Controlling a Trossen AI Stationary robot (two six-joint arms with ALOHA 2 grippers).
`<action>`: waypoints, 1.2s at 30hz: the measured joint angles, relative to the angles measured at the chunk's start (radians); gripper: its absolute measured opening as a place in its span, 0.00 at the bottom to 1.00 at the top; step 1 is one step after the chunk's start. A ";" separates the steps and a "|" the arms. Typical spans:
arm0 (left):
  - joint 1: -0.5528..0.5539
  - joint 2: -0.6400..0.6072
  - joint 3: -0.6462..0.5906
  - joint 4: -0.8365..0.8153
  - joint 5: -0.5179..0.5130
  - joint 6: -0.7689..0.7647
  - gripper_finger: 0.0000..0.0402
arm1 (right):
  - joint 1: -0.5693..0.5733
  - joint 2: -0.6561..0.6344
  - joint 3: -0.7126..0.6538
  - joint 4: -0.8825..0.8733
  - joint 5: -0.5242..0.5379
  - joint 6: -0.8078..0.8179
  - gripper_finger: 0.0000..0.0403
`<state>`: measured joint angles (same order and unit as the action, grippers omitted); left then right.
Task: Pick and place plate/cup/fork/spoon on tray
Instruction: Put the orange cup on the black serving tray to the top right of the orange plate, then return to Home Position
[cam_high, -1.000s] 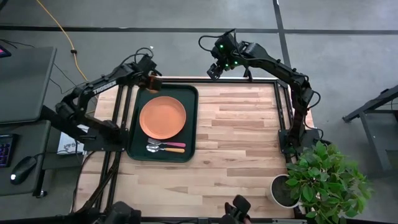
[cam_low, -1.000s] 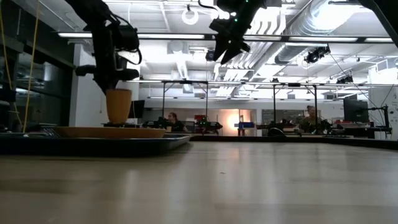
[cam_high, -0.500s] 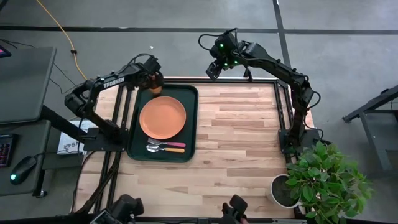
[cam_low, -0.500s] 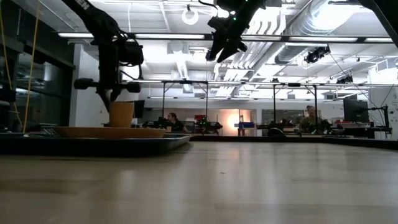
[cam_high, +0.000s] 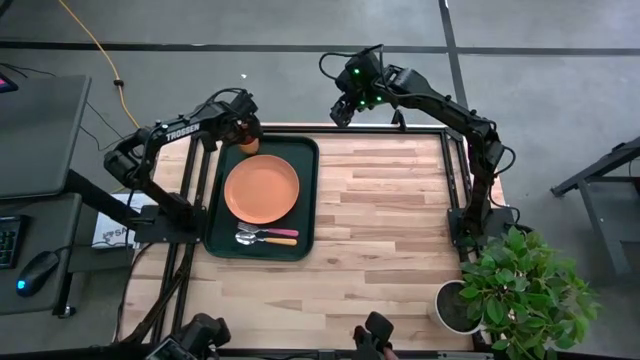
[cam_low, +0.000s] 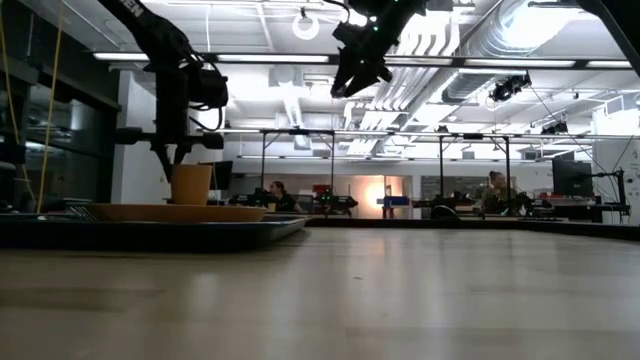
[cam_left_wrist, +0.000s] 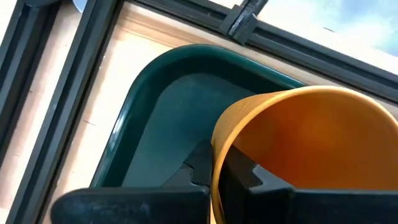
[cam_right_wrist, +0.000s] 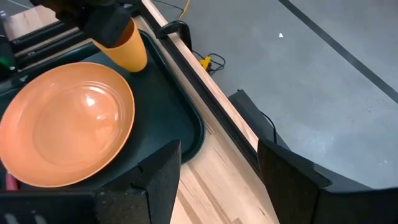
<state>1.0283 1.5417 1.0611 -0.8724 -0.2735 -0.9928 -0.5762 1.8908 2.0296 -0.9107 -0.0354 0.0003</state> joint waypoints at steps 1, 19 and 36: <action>0.000 0.000 0.000 -0.002 0.000 0.000 0.00 | 0.000 0.000 0.000 0.003 -0.002 -0.001 0.51; -0.029 0.039 0.000 -0.058 -0.025 0.000 0.12 | 0.000 0.000 0.000 0.011 -0.003 -0.009 0.51; -0.024 -0.022 0.000 -0.037 -0.013 0.000 0.45 | 0.000 0.000 0.000 0.018 -0.003 -0.009 0.51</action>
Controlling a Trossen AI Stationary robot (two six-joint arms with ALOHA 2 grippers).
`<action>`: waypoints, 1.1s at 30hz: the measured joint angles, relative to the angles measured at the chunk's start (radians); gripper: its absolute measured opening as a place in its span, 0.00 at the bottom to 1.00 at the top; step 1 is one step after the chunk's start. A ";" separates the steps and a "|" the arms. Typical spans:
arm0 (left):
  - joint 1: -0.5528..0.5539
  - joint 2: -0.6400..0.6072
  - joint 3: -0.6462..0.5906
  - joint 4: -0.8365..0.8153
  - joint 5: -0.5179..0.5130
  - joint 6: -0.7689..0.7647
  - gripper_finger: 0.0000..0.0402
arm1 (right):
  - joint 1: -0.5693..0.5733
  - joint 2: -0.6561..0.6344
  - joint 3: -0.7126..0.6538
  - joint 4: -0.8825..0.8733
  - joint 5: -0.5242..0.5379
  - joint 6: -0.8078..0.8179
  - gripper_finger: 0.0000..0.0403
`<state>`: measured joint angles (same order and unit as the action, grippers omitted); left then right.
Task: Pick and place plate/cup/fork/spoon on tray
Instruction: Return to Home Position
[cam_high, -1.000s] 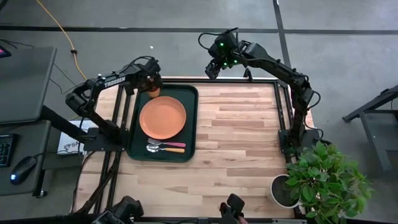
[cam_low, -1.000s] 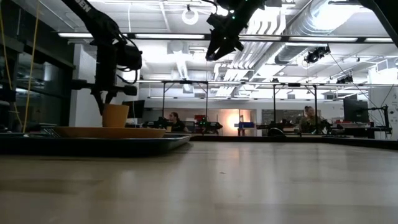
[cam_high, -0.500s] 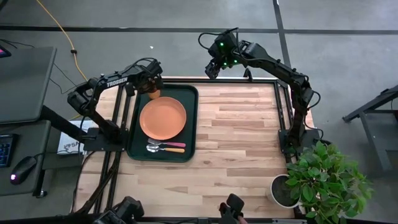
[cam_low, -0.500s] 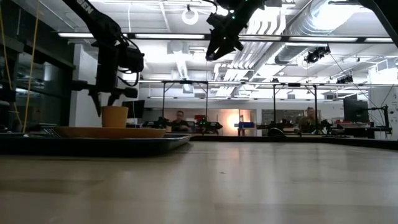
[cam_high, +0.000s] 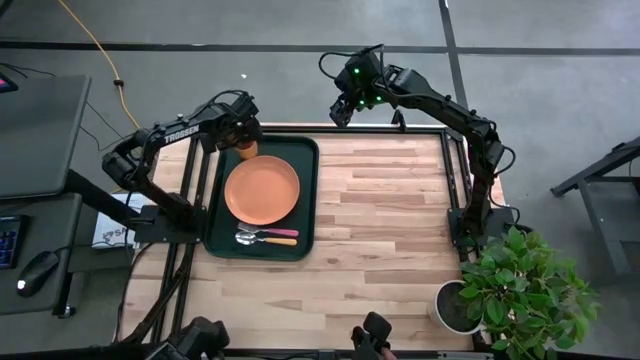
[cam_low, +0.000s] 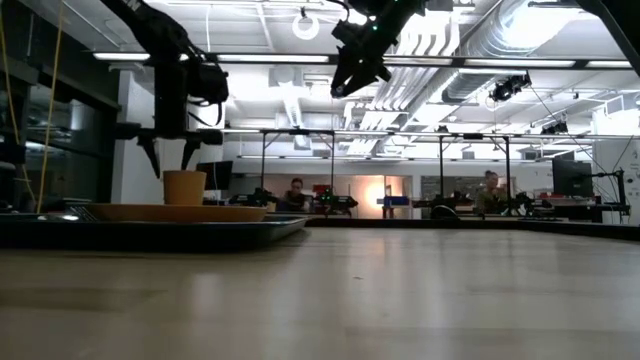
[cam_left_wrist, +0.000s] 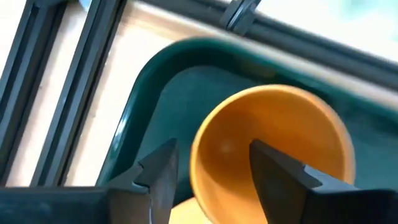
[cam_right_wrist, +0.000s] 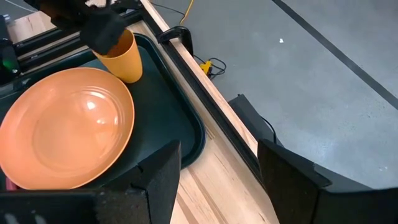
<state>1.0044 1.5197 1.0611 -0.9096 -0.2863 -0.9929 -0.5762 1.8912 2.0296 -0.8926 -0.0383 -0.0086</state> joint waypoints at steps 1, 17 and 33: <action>0.003 -0.013 0.000 0.008 0.000 0.001 0.46 | 0.000 0.000 0.000 0.001 0.000 0.000 0.51; 0.025 -0.323 0.001 0.357 0.006 0.016 0.48 | 0.000 0.000 0.000 0.001 0.000 0.010 0.51; -0.186 -0.468 0.098 0.609 0.061 0.313 0.48 | 0.000 0.000 0.000 -0.001 0.000 0.035 0.51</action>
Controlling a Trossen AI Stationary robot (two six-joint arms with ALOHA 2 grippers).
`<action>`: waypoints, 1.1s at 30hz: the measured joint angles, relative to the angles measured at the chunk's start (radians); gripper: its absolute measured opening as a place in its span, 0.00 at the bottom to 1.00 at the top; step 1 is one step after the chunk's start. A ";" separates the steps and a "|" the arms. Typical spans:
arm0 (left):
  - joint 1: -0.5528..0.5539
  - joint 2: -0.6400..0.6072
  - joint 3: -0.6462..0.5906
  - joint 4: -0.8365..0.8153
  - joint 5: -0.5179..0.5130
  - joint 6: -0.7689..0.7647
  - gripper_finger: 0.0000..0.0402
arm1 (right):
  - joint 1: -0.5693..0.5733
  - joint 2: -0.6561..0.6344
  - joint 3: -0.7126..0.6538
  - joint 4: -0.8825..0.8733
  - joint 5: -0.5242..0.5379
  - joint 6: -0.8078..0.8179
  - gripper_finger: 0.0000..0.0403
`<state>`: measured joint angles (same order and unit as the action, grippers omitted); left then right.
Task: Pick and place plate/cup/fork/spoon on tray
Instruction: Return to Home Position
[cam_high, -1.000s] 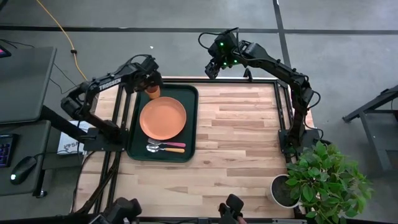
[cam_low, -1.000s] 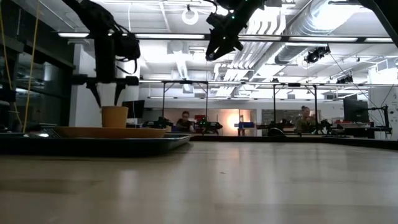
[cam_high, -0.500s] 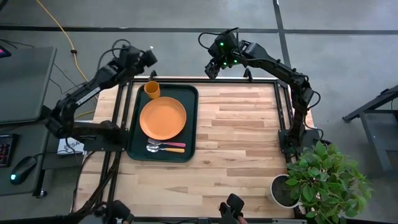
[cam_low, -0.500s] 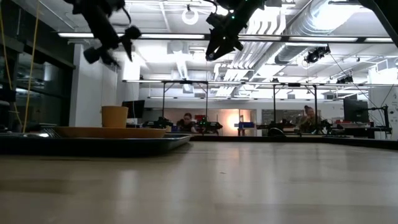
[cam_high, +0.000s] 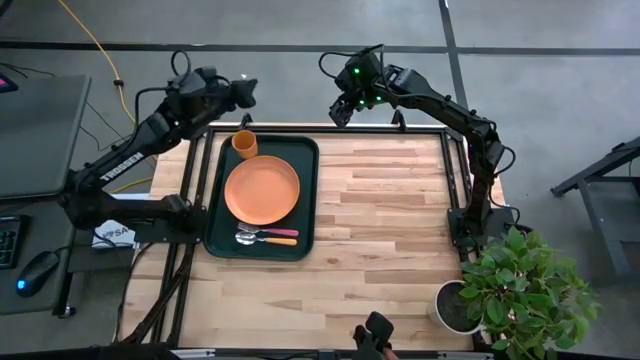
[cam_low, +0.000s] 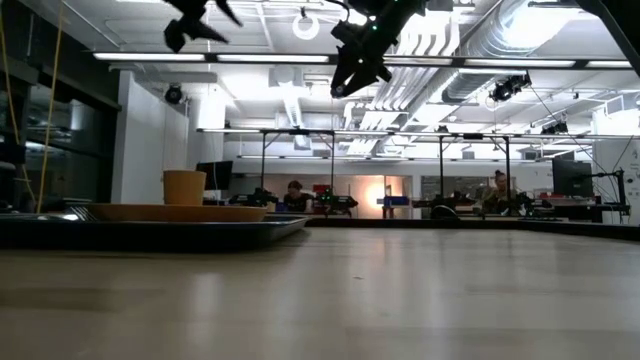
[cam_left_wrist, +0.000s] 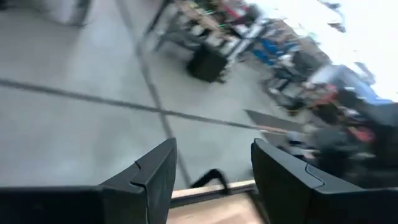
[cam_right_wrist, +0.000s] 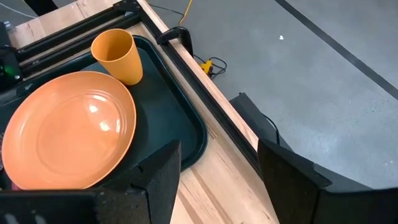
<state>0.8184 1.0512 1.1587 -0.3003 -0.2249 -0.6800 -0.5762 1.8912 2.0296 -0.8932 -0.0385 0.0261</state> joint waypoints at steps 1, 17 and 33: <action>-0.023 -0.002 0.000 0.023 0.001 0.010 0.48 | 0.000 0.000 0.000 -0.003 0.000 0.000 0.51; -0.793 -0.005 -0.031 0.120 -0.181 0.347 0.20 | 0.024 -0.009 0.000 -0.344 -0.382 -0.222 0.44; -0.945 -0.332 -0.634 0.641 -0.010 0.383 0.00 | 0.122 -0.327 -0.002 -0.539 -0.380 -0.132 0.01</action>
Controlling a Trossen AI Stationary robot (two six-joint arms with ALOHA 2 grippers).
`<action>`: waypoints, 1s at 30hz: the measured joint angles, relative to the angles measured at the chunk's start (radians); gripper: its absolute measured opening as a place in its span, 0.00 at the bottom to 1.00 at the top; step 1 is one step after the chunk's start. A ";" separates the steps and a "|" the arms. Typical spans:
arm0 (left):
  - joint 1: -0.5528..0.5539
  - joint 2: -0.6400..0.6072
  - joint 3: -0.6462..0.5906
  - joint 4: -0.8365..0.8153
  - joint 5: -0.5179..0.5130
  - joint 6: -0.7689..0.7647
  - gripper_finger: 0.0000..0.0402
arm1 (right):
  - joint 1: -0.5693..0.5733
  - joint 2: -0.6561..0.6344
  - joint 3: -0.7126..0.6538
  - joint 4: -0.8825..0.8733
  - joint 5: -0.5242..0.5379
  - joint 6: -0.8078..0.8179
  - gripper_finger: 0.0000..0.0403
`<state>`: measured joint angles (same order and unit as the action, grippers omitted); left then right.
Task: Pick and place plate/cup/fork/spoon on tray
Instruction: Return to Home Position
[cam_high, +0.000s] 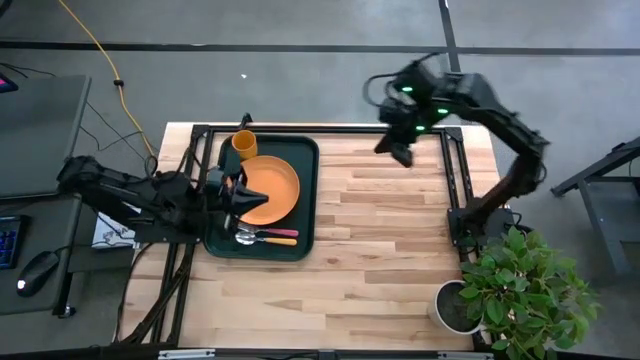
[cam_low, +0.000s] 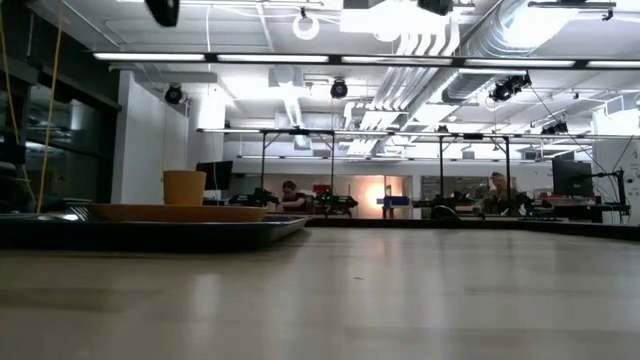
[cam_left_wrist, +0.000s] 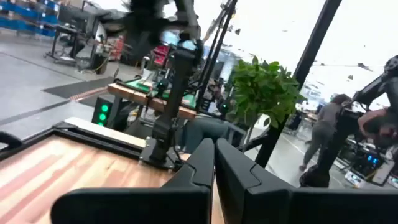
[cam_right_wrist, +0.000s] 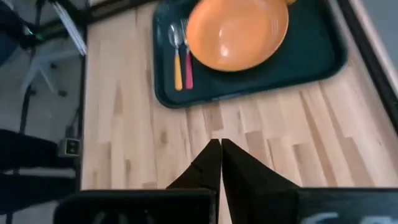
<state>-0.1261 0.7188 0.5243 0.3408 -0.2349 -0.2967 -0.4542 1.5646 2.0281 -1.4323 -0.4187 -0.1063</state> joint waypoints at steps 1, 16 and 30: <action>0.015 -0.034 -0.033 0.002 0.012 -0.003 0.00 | 0.008 -0.032 0.000 -0.002 0.005 0.022 0.01; 0.090 -0.396 -0.477 0.264 0.088 -0.162 0.00 | 0.084 -0.500 -0.415 0.340 0.089 0.414 0.00; 0.293 -0.428 -0.510 0.140 0.254 -0.152 0.00 | 0.213 -0.975 -0.949 0.667 0.220 0.686 0.00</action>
<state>0.1664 0.2905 0.0139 0.4804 0.0193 -0.4489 -0.2409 0.5896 1.0794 -0.7658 -0.1989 0.5800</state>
